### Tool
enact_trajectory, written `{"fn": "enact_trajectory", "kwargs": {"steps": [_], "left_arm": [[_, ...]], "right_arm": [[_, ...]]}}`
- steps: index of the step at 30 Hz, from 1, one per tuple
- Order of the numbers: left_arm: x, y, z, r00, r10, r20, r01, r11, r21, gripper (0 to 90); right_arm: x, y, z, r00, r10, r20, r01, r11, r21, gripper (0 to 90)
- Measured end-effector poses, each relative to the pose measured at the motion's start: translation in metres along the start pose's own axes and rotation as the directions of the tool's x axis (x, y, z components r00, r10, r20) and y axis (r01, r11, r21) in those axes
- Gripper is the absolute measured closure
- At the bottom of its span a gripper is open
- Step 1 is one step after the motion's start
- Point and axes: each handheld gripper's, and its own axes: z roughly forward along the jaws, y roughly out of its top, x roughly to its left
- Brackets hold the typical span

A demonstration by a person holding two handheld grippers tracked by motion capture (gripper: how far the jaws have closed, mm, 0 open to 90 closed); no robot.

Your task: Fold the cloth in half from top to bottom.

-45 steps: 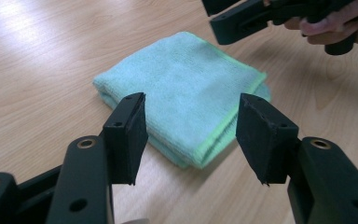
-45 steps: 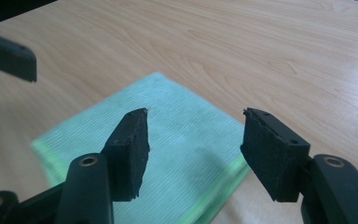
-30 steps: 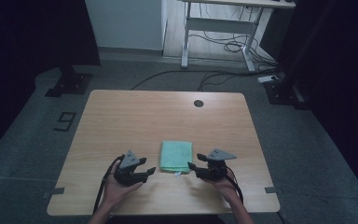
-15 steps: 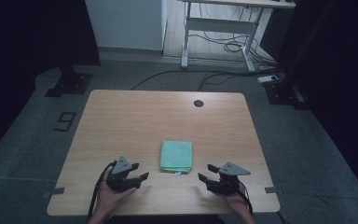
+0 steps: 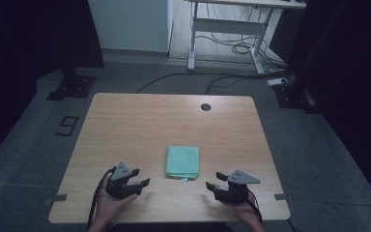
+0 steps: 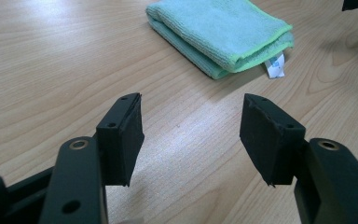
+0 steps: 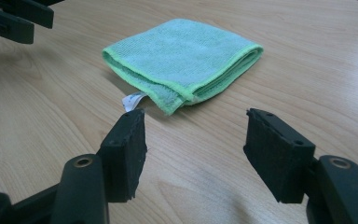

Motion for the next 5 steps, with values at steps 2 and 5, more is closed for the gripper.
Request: {"fn": "enact_trajectory", "kwargs": {"steps": [2,5], "left_arm": [[0.0007,-0.0003,-0.0001,1.0000,-0.001,-0.002,0.001,1.0000,0.000,38.9],[0.0017,-0.0007,-0.0003,1.0000,-0.006,-0.001,0.006,1.0000,-0.001,38.7]], "right_arm": [[-0.0015,0.0002,-0.0012,1.0000,0.004,0.006,-0.004,1.000,-0.007,37.2],[-0.0035,0.0008,-0.0027,0.9999,0.008,0.014,-0.007,1.000,-0.012,36.8]]}}
